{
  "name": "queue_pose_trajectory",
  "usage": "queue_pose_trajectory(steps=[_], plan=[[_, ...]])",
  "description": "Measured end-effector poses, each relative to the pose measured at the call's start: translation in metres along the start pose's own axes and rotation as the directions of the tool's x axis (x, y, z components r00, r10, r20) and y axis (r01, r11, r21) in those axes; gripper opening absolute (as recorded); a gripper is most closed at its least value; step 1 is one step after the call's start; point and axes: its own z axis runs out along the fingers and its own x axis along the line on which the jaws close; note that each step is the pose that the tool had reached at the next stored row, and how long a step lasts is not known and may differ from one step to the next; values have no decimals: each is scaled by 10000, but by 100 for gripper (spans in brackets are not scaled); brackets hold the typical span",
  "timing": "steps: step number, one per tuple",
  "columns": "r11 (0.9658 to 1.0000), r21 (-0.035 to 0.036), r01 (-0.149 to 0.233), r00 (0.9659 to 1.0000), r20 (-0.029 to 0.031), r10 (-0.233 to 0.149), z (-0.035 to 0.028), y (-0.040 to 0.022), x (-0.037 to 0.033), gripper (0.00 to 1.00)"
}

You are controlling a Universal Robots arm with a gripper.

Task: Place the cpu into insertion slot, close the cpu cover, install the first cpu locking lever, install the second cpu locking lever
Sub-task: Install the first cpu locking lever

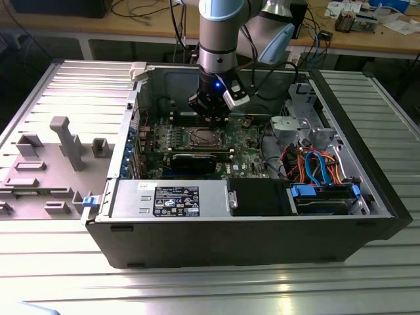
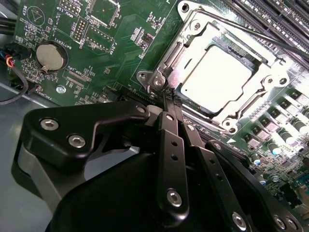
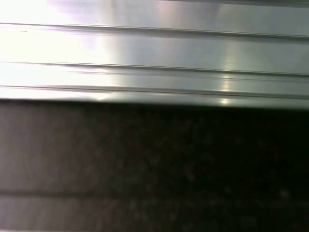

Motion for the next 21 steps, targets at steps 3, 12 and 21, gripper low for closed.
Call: queue_pose_trajectory(steps=[3, 12, 21], plan=[[10000, -38, 0, 10000, 2, 0, 1, 0, 0, 11], [9999, -125, -3, 10000, 7, 3, -4, 0, 0, 11], [9999, -123, -2, 10000, 5, 2, -55, -23, -1, 11]])
